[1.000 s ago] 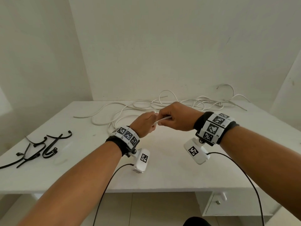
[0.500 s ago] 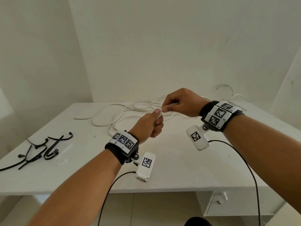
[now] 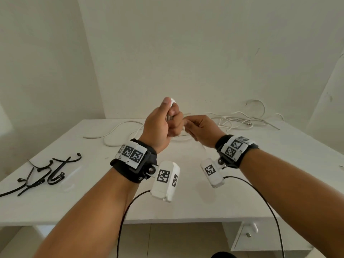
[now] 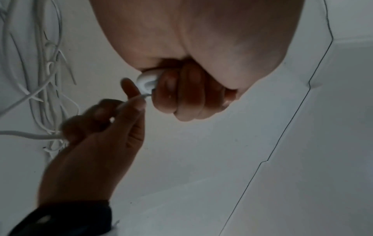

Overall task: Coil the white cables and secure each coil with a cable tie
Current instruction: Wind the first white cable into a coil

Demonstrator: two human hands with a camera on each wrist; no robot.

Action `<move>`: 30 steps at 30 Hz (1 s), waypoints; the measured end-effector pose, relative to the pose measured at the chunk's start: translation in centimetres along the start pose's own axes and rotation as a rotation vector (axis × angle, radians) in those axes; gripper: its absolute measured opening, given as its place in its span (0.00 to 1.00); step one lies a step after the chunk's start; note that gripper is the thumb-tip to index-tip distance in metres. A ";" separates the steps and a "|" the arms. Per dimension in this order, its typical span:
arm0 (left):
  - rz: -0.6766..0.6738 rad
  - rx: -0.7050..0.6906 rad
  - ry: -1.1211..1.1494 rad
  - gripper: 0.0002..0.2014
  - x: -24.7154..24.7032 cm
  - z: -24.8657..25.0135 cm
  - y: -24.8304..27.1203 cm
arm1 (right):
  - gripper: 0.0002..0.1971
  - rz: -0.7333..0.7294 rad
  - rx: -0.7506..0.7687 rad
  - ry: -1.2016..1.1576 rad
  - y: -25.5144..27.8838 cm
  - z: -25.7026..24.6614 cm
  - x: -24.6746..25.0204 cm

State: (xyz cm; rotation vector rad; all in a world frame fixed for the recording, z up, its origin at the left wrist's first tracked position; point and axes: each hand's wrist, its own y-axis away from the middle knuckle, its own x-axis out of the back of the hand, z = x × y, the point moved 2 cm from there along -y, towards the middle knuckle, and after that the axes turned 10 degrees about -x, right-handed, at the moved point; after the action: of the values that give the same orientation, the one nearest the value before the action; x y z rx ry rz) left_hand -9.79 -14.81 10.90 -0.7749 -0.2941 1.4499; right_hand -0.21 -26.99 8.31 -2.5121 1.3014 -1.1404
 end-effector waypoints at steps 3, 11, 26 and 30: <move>0.057 -0.041 -0.011 0.16 0.5 -0.1 -0.9 | 0.20 -0.074 -0.033 0.093 0.7 0.0 -1.9; 0.160 -0.039 -0.685 0.16 3.9 -3.7 -1.8 | 0.14 -0.240 -0.050 0.393 0.8 0.0 -4.3; -0.158 0.472 -0.827 0.16 6.7 -6.5 1.3 | 0.06 -0.233 -0.017 0.471 0.5 -0.7 -0.7; -0.159 0.468 -0.735 0.19 6.0 -6.0 1.7 | 0.06 -0.218 0.004 0.428 0.1 -1.3 0.7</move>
State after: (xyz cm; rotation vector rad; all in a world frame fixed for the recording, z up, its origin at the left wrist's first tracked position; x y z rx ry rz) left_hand -6.57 -10.93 3.87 0.1794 -0.5311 1.5256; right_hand -0.89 -27.21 9.62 -2.5453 1.1106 -1.8041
